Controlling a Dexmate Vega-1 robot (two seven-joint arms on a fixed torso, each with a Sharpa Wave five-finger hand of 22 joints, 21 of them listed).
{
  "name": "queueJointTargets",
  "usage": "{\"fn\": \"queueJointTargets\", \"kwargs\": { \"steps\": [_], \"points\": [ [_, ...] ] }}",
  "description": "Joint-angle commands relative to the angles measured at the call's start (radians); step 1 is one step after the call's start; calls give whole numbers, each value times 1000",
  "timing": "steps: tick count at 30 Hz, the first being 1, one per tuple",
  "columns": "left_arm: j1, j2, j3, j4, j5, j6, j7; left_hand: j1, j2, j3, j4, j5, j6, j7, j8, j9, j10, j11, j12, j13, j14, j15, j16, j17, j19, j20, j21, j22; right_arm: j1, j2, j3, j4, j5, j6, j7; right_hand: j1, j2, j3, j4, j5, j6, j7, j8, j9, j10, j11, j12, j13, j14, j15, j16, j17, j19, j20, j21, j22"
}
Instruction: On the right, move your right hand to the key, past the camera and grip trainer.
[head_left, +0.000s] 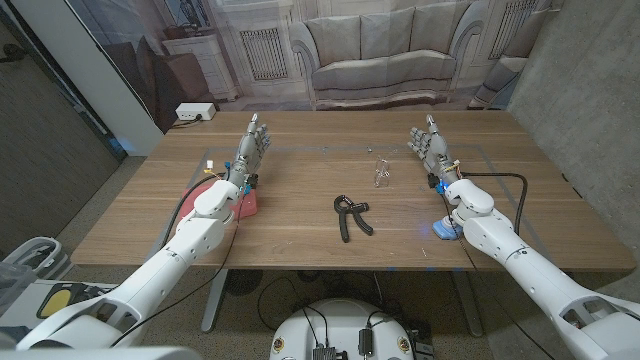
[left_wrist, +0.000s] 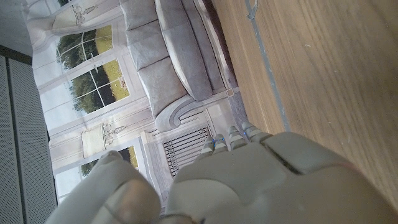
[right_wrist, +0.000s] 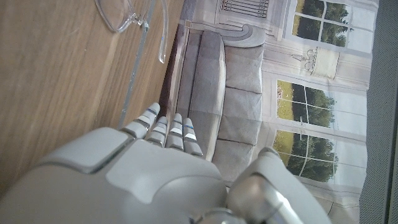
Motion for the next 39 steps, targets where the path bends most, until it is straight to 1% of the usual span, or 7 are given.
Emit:
{"fn": "queueJointTargets", "kwargs": {
  "steps": [1,10,19,25,30,34,39],
  "points": [
    [7,12,0,-28,8,25,20,9,1,-2,6,9,-6,-3,3,5,-6,2,5,1,-5,-3,7,3,-6,-51,3,2,4,16,-5,14,8,2,5,10,1,8,-4,7,8,0,5,6,7,-1,4,4,7,1,5,5,8,-14,4,5],
    [6,20,-3,-26,-8,30,-7,21,17,0,1,16,28,1,14,4,30,5,17,2,18,1,13,2,8,-46,5,2,-14,16,-8,-20,1,11,-7,13,6,9,-6,8,7,0,5,6,-6,-2,-1,5,6,-3,5,5,10,-16,0,5],
    [17,46,-7,-65,3,47,5,27,24,3,-2,18,33,2,15,4,32,7,17,2,20,0,12,1,8,-45,4,2,-18,9,-8,-36,-2,25,5,16,9,9,-8,7,7,-1,5,6,-6,-4,-1,5,8,0,6,5,11,-16,-3,5],
    [23,52,-16,-80,2,35,5,33,31,5,-4,20,35,0,14,4,32,7,16,2,23,0,12,1,7,-44,3,2,-21,1,-4,-55,-6,26,0,19,12,10,-10,7,10,-5,6,6,-4,-8,1,5,16,-8,9,5,21,-19,-3,5],
    [32,54,-20,-98,4,47,28,45,43,9,-8,21,48,2,17,4,43,8,18,1,38,-1,15,0,29,-62,9,1,-18,1,-2,-55,-3,29,5,22,13,10,-11,7,12,-6,7,6,-2,-8,2,5,21,-10,11,5,25,-21,-3,5],
    [32,61,-19,-99,6,55,26,53,49,11,-12,22,61,0,19,4,53,7,20,1,49,-9,16,0,38,-67,10,1,-13,4,-3,-44,-8,45,13,23,14,10,-12,6,12,-5,7,6,-1,-8,2,5,21,-10,10,5,26,-22,-4,5],
    [20,48,-19,-72,-9,30,-8,57,52,12,-14,23,67,1,20,4,56,8,20,1,50,-7,15,0,39,-66,10,0,-10,5,-2,-37,-9,53,16,25,15,10,-13,6,13,-6,7,6,-2,-9,2,6,19,-11,9,4,27,-21,-5,5]
  ]
}}
